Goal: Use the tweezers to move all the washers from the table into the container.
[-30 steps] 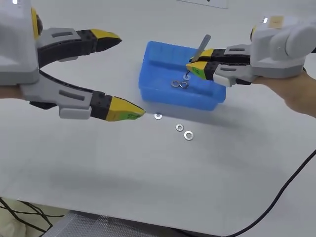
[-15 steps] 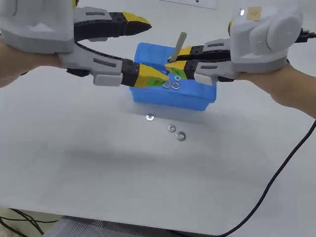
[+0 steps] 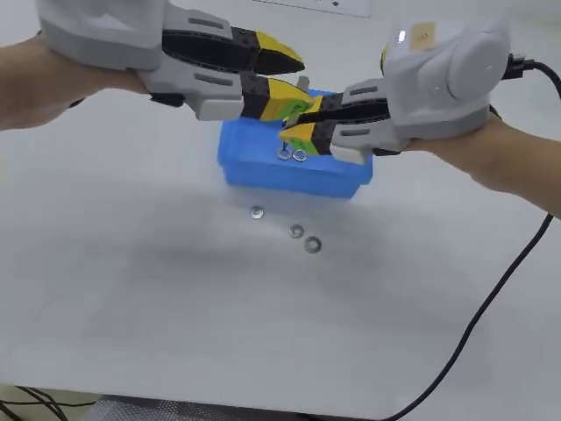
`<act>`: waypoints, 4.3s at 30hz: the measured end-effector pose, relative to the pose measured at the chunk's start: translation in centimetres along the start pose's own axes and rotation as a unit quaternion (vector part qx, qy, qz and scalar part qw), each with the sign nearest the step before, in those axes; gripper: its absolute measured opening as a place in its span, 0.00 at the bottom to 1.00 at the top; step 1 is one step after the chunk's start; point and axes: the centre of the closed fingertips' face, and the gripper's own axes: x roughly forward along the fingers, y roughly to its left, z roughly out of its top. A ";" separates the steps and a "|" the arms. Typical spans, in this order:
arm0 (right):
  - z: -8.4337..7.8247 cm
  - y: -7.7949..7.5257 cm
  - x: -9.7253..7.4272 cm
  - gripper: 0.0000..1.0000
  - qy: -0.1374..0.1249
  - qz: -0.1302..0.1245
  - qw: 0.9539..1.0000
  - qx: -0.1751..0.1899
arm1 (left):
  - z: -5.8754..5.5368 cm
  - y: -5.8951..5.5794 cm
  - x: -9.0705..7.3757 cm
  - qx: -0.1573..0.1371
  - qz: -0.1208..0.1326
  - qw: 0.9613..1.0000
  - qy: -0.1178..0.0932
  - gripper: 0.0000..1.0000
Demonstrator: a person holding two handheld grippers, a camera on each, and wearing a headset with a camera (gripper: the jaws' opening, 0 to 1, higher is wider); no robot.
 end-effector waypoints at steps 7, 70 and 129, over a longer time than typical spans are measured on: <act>0.0 0.4 -0.1 0.08 0.001 0.007 1.000 -0.005 | -0.3 0.0 0.0 0.001 -0.016 1.000 0.007 0.15; 2.9 1.9 -3.8 0.96 -0.038 -0.089 0.995 0.003 | 5.4 -0.8 -5.3 0.116 0.044 0.992 -0.019 0.04; -6.5 7.5 -10.4 1.00 -0.012 -0.133 0.981 0.142 | -4.3 -6.1 -3.0 0.044 0.043 0.998 -0.016 0.04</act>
